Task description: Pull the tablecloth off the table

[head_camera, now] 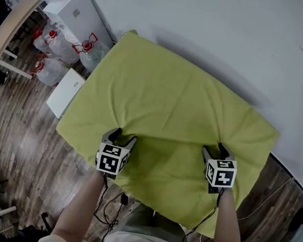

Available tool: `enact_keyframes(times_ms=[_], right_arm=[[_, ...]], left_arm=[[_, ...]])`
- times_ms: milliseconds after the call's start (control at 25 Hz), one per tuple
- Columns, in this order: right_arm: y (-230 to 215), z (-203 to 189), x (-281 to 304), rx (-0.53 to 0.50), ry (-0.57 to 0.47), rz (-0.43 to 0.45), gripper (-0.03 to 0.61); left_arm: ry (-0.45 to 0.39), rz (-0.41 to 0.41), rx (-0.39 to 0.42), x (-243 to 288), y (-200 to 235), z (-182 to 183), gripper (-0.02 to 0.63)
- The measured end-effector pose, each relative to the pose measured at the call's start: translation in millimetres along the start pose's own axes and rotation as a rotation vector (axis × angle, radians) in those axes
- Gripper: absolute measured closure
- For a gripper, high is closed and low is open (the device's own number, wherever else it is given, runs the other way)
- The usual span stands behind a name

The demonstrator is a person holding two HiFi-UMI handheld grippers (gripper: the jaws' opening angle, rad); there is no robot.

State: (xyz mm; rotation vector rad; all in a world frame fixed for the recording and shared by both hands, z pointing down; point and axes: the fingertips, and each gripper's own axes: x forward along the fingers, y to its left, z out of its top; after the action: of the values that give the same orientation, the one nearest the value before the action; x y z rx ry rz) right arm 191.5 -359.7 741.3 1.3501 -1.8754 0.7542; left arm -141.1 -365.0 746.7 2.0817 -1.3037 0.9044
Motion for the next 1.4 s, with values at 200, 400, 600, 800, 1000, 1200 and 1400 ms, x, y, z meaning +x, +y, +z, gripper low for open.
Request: enact_keyframes(times_ms=[200, 400, 600, 800, 1000, 1200, 1400], right_arm=[[1, -5, -1, 0.016, 0.032, 0.004, 0.436], [35, -19, -4, -0.010, 0.104, 0.098, 0.540], [88, -25, -17, 0.007, 0.080, 0.252, 0.541], [113, 7, -64, 0.141, -0.106, 0.315, 0.543], [91, 50, -116, 0.156, -0.236, 0.257, 0.543], [85, 77, -168, 0.141, -0.314, 0.258, 0.545], [89, 128, -229, 0.092, -0.448, 0.257, 0.543]], left_arm=[[0.020, 0.034, -0.057, -5, -1, -9, 0.491], [0.035, -0.033, -0.115, -11, -21, -17, 0.589], [-0.124, 0.005, -0.192, -53, -27, -3, 0.591], [-0.217, 0.051, -0.210, -103, -29, 16, 0.591], [-0.296, 0.100, -0.244, -155, -12, 32, 0.591], [-0.444, 0.142, -0.304, -217, 0, 70, 0.591], [-0.583, 0.157, -0.215, -282, 1, 133, 0.591]])
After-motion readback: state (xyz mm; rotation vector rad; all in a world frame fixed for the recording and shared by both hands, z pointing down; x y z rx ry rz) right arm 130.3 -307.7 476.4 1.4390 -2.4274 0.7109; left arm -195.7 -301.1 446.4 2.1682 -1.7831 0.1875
